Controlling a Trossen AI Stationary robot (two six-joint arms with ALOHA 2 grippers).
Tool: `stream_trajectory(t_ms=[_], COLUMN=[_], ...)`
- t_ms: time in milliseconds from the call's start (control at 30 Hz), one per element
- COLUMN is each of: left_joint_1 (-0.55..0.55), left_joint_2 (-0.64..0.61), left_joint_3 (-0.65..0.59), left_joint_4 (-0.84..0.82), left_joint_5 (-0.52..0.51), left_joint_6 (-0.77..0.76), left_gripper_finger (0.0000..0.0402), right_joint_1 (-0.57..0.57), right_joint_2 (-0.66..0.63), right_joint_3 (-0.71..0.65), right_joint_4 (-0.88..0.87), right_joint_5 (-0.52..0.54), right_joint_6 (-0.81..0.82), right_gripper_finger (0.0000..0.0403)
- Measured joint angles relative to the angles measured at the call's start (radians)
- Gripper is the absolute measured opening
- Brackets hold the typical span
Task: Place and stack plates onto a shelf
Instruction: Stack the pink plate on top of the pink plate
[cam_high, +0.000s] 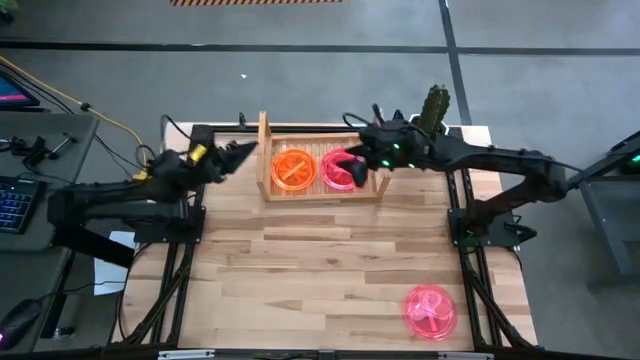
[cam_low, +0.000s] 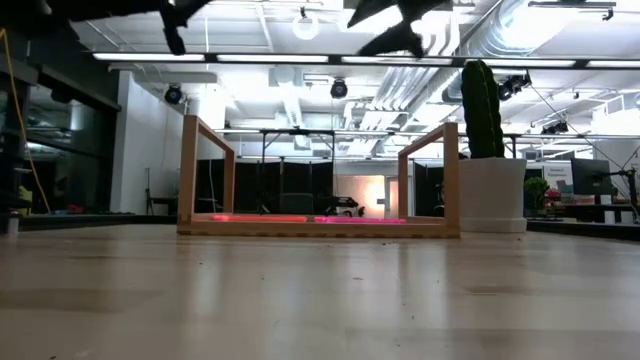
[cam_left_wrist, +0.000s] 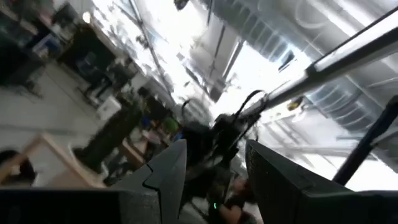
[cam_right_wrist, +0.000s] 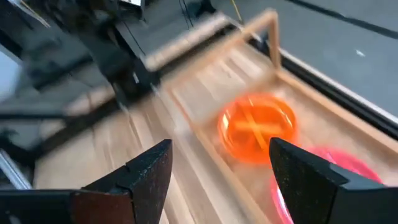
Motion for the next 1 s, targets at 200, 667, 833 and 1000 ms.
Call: stream_trajectory(t_ms=[200, 667, 833, 1000], left_joint_1=[-0.158, -0.266, -0.266, -0.266], left_joint_2=[0.122, 0.168, 0.168, 0.168], left_joint_3=[-0.005, -0.004, -0.004, -0.004], left_joint_4=[0.006, 0.008, 0.007, 0.007], left_joint_5=[-0.101, -0.189, -0.189, -0.189], left_joint_6=[0.043, 0.036, 0.025, 0.009], left_gripper_finger=[0.0156, 0.0156, 0.0156, 0.0156], right_joint_1=[0.110, 0.533, 0.692, 0.823], right_joint_2=[-0.120, -0.534, -0.536, -0.477], right_joint_3=[-0.026, -0.571, -0.721, -0.811], right_joint_4=[-0.329, -0.412, -0.362, -0.264], right_joint_5=[0.103, -0.041, -0.225, -0.289], right_joint_6=[0.063, 0.742, 0.947, 1.035], right_gripper_finger=[0.0252, 0.0252, 0.0252, 0.0252])
